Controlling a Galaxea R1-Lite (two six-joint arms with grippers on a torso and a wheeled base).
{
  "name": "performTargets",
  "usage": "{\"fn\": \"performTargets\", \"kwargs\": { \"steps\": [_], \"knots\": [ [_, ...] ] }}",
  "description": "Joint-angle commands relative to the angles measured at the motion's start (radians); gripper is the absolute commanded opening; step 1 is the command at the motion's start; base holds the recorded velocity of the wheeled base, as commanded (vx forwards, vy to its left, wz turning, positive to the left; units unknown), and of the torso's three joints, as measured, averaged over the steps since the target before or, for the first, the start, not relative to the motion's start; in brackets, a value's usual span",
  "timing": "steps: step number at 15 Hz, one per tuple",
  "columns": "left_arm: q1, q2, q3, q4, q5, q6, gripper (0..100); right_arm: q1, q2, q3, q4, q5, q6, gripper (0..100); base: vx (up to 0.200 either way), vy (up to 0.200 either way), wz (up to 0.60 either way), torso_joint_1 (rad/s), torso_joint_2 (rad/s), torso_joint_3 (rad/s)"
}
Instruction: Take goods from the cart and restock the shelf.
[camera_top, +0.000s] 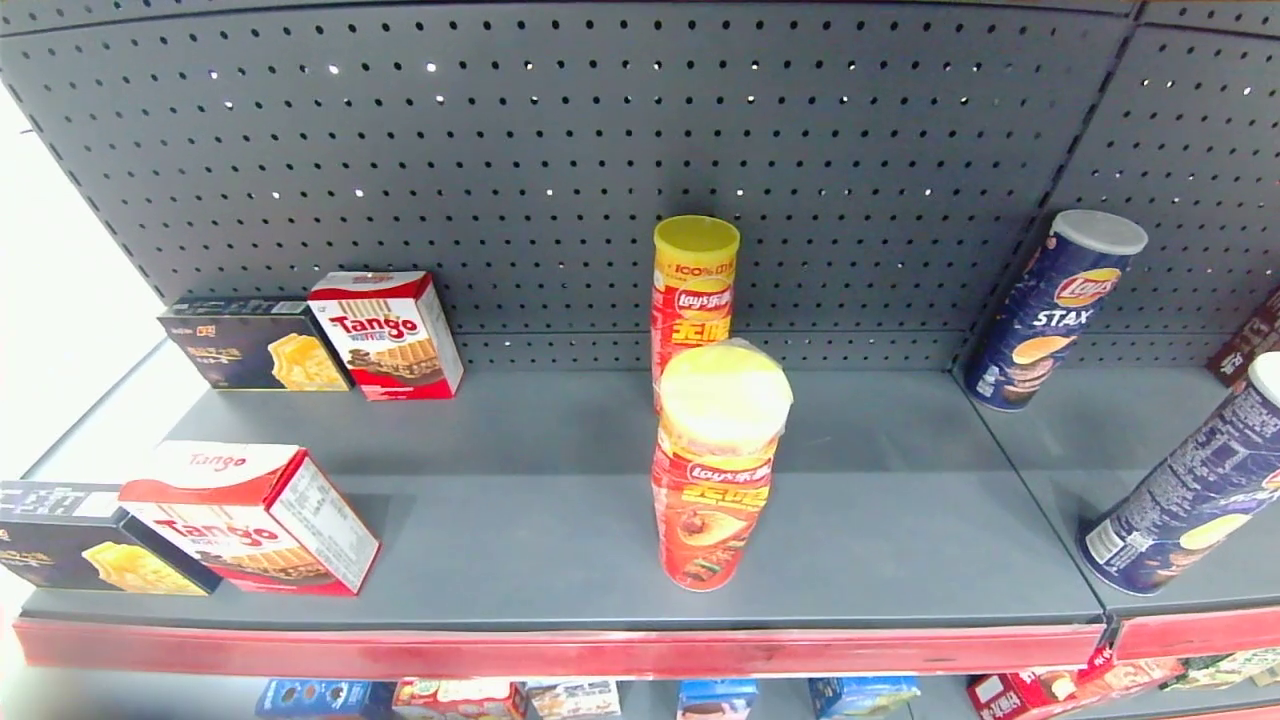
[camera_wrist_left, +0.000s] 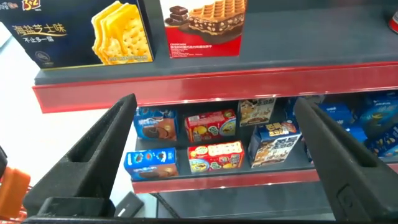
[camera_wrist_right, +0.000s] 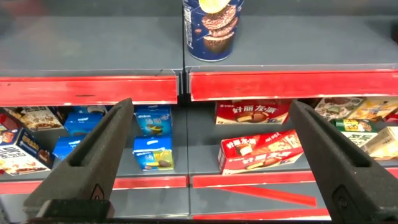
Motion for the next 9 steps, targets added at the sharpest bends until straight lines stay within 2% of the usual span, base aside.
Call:
{"fn": "performTargets", "kwargs": {
  "steps": [1,9],
  "knots": [
    [0.000,0.002,0.000,0.000,0.000,0.000,100,0.000,0.000,0.000,0.000,0.000,0.000,100,0.000,0.000,0.00,0.000,0.00,0.000],
    [0.002,0.000,0.002,0.000,0.000,0.000,100,0.001,0.000,0.000,-0.001,0.000,0.003,100,0.000,0.000,0.00,0.000,0.00,0.000]
  ]
}}
